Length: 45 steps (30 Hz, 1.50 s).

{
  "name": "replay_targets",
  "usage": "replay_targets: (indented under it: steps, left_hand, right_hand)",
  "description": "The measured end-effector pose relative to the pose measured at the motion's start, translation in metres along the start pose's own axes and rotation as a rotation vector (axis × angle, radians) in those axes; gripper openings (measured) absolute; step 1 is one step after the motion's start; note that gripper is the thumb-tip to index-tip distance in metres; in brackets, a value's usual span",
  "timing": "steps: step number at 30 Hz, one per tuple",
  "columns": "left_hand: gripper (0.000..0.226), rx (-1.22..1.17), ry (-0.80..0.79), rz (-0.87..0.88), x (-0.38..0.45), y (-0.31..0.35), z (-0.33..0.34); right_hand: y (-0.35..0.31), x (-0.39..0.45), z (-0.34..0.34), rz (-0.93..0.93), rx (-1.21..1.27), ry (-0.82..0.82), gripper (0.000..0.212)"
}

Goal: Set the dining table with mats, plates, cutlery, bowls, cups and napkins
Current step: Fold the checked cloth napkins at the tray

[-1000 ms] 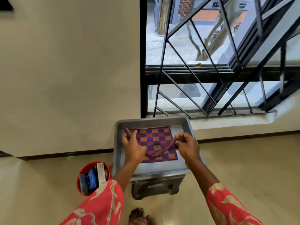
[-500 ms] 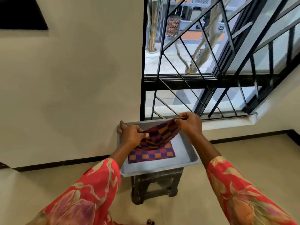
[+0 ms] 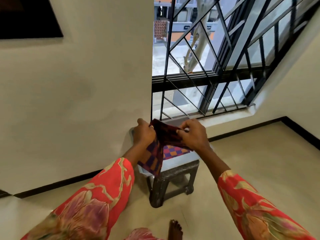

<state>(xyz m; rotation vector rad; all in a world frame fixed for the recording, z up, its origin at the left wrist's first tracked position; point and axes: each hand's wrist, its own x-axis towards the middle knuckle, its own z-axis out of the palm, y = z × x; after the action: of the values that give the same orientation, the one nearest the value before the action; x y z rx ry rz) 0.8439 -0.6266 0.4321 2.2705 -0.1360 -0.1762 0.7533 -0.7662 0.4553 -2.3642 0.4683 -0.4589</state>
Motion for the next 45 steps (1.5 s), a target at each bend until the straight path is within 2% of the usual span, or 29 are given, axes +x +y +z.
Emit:
replay_targets:
  steps: [3,6,7,9,13,17,20,22,23,26,28,30,32,33,36,38,41,44,45]
  left_hand:
    - [0.029,-0.153,-0.008,-0.102,-0.007,-0.011,-0.003]
    - [0.015,-0.309,-0.075,-0.088,-0.021,-0.015,-0.003]
    - [0.027,-0.336,-0.096,-0.066,-0.025,-0.016,-0.003]
    - [0.039,-0.380,-0.138,-0.041,-0.033,-0.020,-0.006]
    - [0.020,-0.500,-0.240,-0.040,-0.044,-0.021,-0.018]
    - [0.014,-0.562,-0.463,0.039,-0.054,-0.017,-0.038]
    - [0.014,-0.602,-0.652,0.112,-0.057,-0.013,-0.053]
    - [0.012,-0.606,-0.739,0.161,-0.058,-0.009,-0.061]
    - [0.010,-0.601,-0.767,0.184,-0.058,-0.007,-0.064]
    - [0.008,-0.562,-0.834,0.237,-0.055,-0.001,-0.069]
    - [0.014,-0.598,-0.893,0.211,-0.054,-0.001,-0.072]
    - [0.035,-0.631,-0.926,0.123,-0.051,-0.009,-0.072]
    - [0.071,-0.651,-0.927,0.026,-0.045,-0.024,-0.065]
    - [0.082,-0.712,-0.935,-0.033,-0.045,-0.032,-0.060]
    - [0.068,-0.972,-0.882,-0.200,-0.059,-0.044,-0.043]
    - [0.067,-1.026,-0.886,-0.242,-0.075,-0.047,-0.030]
    - [0.065,-1.055,-0.922,-0.190,-0.099,-0.044,-0.019]
    - [0.033,-0.993,-0.902,-0.101,-0.116,-0.039,-0.007]
    - [0.034,-0.983,-0.882,-0.101,-0.121,-0.037,-0.004]
  right_hand:
    - [-0.013,-0.040,0.015,-0.018,0.066,-0.165,0.010]
    - [-0.017,-0.071,0.034,-0.046,0.109,-0.286,0.011]
    - [-0.018,-0.080,0.040,-0.050,0.113,-0.292,0.009]
    - [-0.020,-0.093,0.047,-0.064,0.134,-0.281,0.007]
    - [-0.028,-0.111,0.047,-0.094,0.239,-0.280,0.006]
    - [-0.033,-0.113,0.036,-0.071,0.258,-0.080,0.009]
    - [-0.036,-0.105,0.019,0.022,0.233,0.019,0.037]
    - [-0.038,-0.102,0.005,0.072,0.218,-0.030,0.055]
    - [-0.039,-0.100,-0.001,0.092,0.245,-0.082,0.056]
    - [-0.043,-0.099,-0.017,0.086,0.357,-0.240,0.024]
    - [-0.046,-0.099,-0.024,0.071,0.394,-0.259,0.013]
    - [-0.045,-0.099,-0.029,0.102,0.453,-0.224,0.012]
    - [-0.044,-0.098,-0.033,0.151,0.509,-0.180,0.014]
    - [-0.043,-0.098,-0.035,0.168,0.536,-0.149,0.012]
    - [-0.038,-0.097,-0.042,0.222,0.682,-0.026,0.003]
    - [-0.034,-0.098,-0.044,0.268,0.736,0.065,0.003]
    - [-0.026,-0.104,-0.043,0.392,0.703,0.186,0.007]
    - [-0.013,-0.115,-0.045,0.505,0.706,0.226,0.009]
    - [-0.008,-0.120,-0.047,0.533,0.720,0.222,0.010]
